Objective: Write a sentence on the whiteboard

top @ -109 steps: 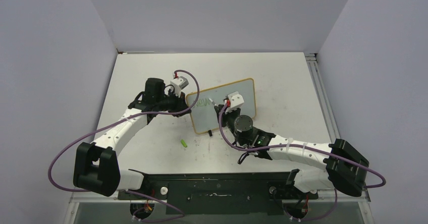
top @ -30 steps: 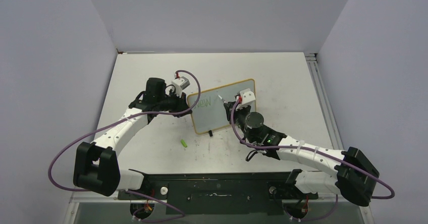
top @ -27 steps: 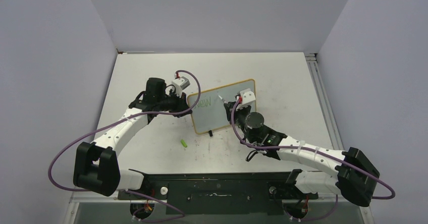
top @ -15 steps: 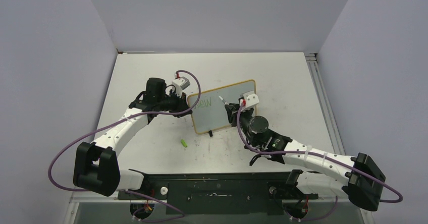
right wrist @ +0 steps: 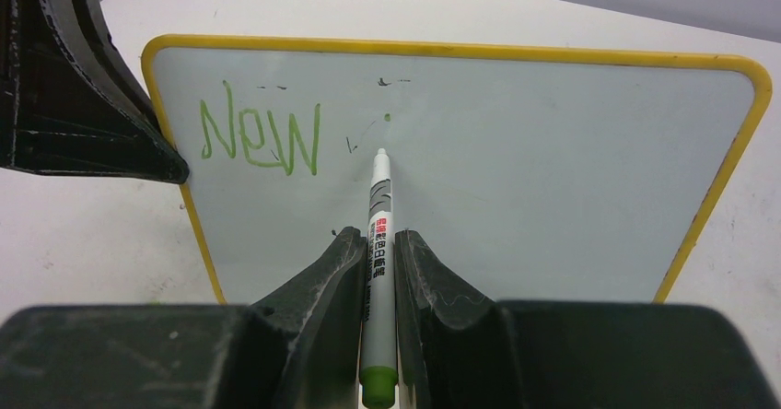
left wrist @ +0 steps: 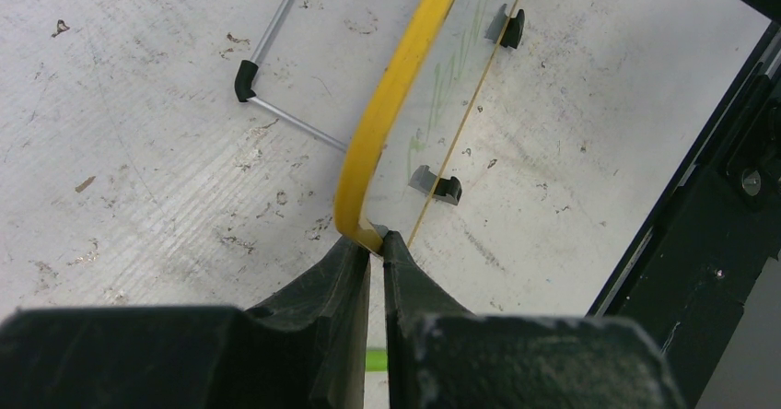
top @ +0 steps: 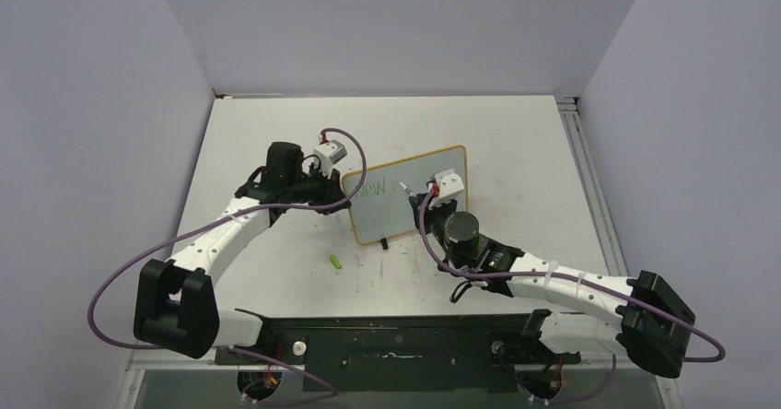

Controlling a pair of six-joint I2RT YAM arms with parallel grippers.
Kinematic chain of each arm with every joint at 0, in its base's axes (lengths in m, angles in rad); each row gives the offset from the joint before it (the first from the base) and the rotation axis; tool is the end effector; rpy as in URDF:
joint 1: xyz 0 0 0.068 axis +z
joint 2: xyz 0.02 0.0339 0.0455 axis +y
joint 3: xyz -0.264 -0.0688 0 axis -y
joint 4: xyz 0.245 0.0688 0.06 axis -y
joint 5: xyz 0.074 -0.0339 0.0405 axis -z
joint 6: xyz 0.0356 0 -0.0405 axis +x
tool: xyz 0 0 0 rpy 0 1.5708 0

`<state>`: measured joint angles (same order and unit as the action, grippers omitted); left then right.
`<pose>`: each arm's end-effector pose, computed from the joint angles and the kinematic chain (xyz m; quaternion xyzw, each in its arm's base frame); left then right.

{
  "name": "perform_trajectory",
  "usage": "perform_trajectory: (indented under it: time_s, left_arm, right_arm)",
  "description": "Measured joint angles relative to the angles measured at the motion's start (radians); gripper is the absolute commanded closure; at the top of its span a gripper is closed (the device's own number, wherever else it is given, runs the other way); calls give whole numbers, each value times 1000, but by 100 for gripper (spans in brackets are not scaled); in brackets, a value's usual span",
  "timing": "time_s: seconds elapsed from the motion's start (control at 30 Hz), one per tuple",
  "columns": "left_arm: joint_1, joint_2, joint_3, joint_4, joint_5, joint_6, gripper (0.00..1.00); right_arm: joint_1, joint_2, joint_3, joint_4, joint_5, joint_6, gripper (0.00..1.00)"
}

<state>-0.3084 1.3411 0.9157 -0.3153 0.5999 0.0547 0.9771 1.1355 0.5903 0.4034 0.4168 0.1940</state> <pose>0.2646 -0.1054 0.2543 0.2750 0.8384 -0.3169 0.3479 0.1545 0.2031 0.2621 -0.1567 0.7349 0.2240 0.6206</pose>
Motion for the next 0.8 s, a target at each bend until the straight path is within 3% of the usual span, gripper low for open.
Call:
perform_trajectory:
  time_s: [0.8]
  left_arm:
    - [0,0,0,0,0,0,100]
  right_arm:
    - [2,34,6,10,23,-28,95]
